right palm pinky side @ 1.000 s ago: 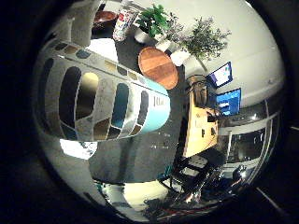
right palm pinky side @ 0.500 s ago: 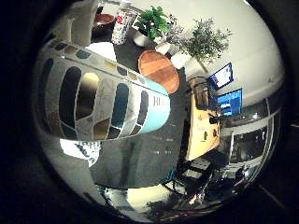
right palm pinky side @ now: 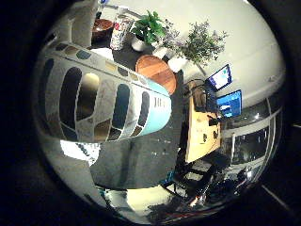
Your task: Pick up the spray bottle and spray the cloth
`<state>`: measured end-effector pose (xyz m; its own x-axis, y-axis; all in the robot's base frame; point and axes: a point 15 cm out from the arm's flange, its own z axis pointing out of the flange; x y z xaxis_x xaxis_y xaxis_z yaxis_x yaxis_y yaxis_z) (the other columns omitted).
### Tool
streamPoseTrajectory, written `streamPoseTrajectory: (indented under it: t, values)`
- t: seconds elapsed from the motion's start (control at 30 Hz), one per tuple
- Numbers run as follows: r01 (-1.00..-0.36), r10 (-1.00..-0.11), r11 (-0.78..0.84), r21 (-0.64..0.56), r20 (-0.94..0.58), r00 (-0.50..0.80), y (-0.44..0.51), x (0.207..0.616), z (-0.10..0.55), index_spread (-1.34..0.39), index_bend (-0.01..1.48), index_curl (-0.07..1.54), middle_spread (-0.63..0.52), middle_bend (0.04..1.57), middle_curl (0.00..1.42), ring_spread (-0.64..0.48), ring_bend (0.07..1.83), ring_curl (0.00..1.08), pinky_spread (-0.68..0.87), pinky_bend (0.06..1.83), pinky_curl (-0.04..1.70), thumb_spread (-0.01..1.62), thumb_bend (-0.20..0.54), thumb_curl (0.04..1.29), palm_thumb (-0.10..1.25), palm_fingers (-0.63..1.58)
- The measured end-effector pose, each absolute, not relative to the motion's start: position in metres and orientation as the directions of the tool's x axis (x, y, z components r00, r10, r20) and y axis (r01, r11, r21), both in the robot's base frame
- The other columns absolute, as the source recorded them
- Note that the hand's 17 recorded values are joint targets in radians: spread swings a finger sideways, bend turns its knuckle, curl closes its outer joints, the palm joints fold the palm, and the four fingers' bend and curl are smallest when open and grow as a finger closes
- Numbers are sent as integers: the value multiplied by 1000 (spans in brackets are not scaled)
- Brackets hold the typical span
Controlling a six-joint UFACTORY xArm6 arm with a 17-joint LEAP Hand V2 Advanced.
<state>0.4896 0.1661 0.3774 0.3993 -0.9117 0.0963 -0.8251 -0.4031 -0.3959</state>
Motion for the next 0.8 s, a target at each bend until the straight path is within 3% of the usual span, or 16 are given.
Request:
streamPoseTrajectory:
  t: [0.47, 0.8]
  values:
    - [-826, -900, -424, -370, 73, 429, 198, 485, 352, -225, 1181, 809, -120, 1398, 719, -250, 1295, 894, -211, 1020, 1427, 1139, -12, 573, 1001, 1114]
    - [-838, -908, -366, -404, -42, 417, 217, 480, 367, -225, 1182, 809, -120, 1398, 719, -251, 1295, 893, -210, 1021, 1426, 1139, -12, 573, 1001, 1114]
